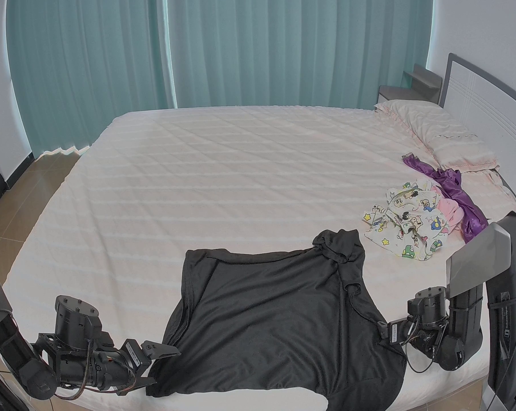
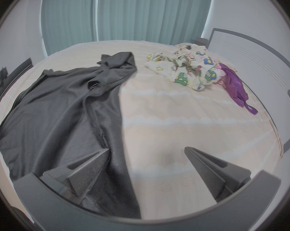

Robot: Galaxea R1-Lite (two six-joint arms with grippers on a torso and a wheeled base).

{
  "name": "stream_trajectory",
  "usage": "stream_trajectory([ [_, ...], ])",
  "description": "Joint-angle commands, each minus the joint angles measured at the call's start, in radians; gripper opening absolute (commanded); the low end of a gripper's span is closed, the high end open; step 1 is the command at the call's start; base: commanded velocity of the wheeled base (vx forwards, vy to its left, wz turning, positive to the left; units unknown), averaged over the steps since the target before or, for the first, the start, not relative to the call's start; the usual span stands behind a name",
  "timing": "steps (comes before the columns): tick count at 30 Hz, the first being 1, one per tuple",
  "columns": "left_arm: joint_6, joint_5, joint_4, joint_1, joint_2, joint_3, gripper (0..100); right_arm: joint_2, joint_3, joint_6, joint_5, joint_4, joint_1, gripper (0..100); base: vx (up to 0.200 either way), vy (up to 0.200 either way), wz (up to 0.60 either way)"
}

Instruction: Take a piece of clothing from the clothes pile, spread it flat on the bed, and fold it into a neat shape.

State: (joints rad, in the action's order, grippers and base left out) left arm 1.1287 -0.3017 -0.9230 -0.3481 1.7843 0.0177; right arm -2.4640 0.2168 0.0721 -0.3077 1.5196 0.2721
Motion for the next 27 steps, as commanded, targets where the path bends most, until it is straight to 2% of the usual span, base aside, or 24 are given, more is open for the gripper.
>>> stream_trajectory([
  [1, 0.000, 0.000, 0.000, 0.001, 0.011, -0.016, 100, 0.019, -0.004, 0.002, 0.004, 0.024, -0.073, 100, 0.000, 0.000, 0.00],
  [2, 0.000, 0.000, 0.000, 0.001, 0.015, -0.016, 100, 0.027, -0.008, 0.000, 0.018, 0.044, -0.129, 100, 0.000, 0.000, 0.00],
  [7, 0.000, 0.003, 0.000, 0.001, 0.015, -0.016, 100, 0.045, -0.008, -0.003, 0.059, 0.044, -0.226, 100, 0.000, 0.000, 0.00],
  [9, 0.000, 0.003, 0.001, 0.001, 0.015, -0.016, 100, 0.043, -0.005, -0.006, 0.078, 0.044, -0.287, 100, 0.000, 0.000, 0.00],
  [13, 0.000, 0.003, 0.001, 0.001, 0.015, -0.016, 100, 0.063, 0.004, -0.008, 0.105, 0.044, -0.352, 100, 0.000, 0.000, 0.00],
  [16, 0.000, 0.003, 0.001, 0.001, 0.015, -0.016, 100, 0.123, -0.011, 0.005, 0.199, 0.044, -0.346, 100, 0.000, 0.000, 0.00],
  [18, 0.000, 0.003, 0.001, 0.003, 0.015, -0.016, 100, 0.165, -0.042, 0.041, 0.321, 0.045, -0.304, 100, 0.000, 0.000, 0.00],
  [20, 0.000, 0.003, 0.001, 0.001, 0.015, -0.016, 100, 0.181, -0.051, 0.081, 0.384, 0.044, -0.261, 100, 0.000, 0.000, 0.00],
  [24, 0.000, 0.003, 0.001, 0.001, 0.015, -0.016, 100, 0.160, -0.010, 0.078, 0.381, 0.040, -0.186, 100, 0.000, 0.000, 0.00],
  [27, -0.001, 0.001, 0.003, 0.001, 0.015, -0.016, 100, 0.137, 0.027, 0.018, 0.380, 0.013, -0.140, 100, 0.000, 0.000, 0.00],
])
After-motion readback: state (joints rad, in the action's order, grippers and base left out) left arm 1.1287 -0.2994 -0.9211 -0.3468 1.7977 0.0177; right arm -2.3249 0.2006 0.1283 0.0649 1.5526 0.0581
